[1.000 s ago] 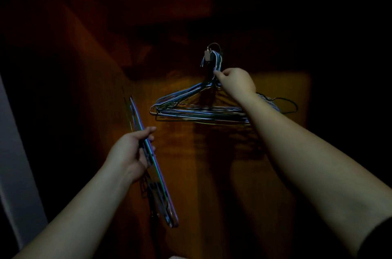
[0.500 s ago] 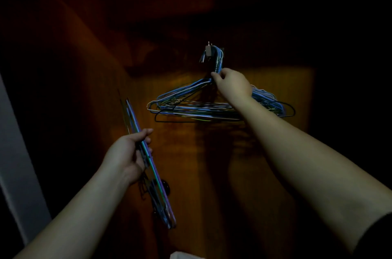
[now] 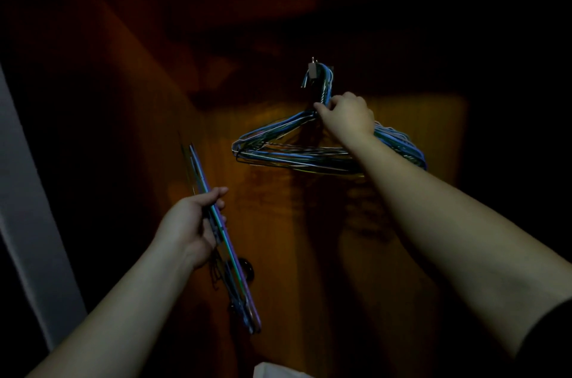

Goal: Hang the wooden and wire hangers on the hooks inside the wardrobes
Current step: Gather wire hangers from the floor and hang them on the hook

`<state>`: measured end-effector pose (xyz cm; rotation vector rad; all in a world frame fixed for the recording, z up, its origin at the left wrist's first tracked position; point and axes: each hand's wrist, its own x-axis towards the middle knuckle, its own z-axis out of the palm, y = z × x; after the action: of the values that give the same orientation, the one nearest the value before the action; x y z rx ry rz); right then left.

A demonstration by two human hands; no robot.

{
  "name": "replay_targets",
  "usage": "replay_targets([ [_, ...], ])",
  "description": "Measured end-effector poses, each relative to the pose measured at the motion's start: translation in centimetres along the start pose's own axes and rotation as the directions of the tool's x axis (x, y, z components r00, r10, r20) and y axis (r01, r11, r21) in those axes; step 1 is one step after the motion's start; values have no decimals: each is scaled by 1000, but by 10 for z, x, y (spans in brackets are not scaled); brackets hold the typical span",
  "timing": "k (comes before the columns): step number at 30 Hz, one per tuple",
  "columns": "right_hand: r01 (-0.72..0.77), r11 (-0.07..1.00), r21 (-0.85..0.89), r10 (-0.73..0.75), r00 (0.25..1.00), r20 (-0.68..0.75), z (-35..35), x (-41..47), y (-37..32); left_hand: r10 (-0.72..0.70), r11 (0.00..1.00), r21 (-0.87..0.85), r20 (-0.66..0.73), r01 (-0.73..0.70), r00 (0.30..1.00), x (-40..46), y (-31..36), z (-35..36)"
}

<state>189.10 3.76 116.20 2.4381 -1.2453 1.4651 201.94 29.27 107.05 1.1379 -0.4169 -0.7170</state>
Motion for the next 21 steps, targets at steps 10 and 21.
replay_targets([
  [10,17,997,-71,-17,1000,0,-3,-1,0,-12,1000,8,21,12,1000,-3,-2,-10],
  [21,164,940,298,-171,985,-2,-5,-76,-38,-49,997,74,163,37,985,-20,-18,-36],
])
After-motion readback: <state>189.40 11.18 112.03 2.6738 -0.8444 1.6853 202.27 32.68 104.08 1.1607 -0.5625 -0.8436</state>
